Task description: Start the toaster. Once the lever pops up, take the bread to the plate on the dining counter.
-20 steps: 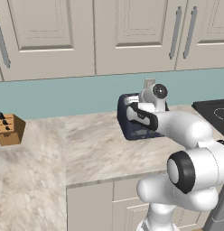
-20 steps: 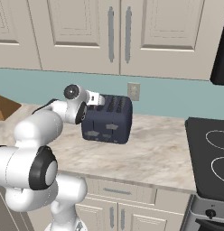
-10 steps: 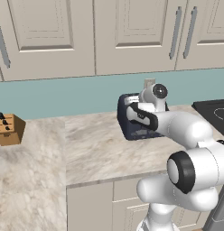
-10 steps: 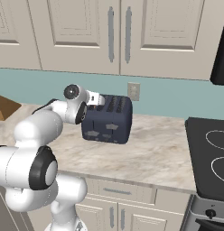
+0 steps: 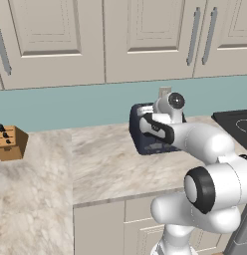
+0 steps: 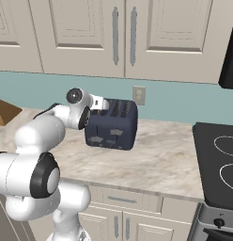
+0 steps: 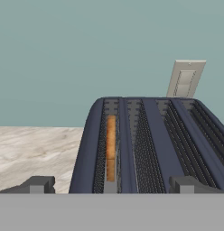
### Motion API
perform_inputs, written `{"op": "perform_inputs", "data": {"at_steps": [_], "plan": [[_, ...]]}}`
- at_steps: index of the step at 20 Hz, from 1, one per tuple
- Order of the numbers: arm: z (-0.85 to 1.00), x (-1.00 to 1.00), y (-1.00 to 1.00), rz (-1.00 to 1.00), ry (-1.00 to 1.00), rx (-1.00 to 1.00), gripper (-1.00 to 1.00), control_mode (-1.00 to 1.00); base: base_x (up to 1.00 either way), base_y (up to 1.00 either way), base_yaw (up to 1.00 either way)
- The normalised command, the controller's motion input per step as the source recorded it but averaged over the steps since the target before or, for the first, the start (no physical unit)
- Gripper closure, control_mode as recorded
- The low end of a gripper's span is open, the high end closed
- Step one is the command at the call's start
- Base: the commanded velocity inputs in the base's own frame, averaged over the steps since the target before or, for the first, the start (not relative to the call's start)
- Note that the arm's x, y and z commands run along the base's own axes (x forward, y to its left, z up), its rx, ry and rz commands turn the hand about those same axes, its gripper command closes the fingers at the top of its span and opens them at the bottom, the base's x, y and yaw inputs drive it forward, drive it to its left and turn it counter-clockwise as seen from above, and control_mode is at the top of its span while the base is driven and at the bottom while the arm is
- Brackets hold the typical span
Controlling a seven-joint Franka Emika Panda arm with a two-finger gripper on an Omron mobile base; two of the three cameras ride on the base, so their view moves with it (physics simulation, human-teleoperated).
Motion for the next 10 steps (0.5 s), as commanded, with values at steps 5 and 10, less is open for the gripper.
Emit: {"op": "perform_inputs", "data": {"at_steps": [5, 10], "plan": [[0.00, 0.00, 0.00, 0.00, 0.00, 0.00, -1.00, -1.00, 0.00, 0.00, 0.00], [0.00, 0.00, 0.00, 0.00, 0.00, 0.00, -1.00, -1.00, 0.00, 0.00, 0.00]]}}
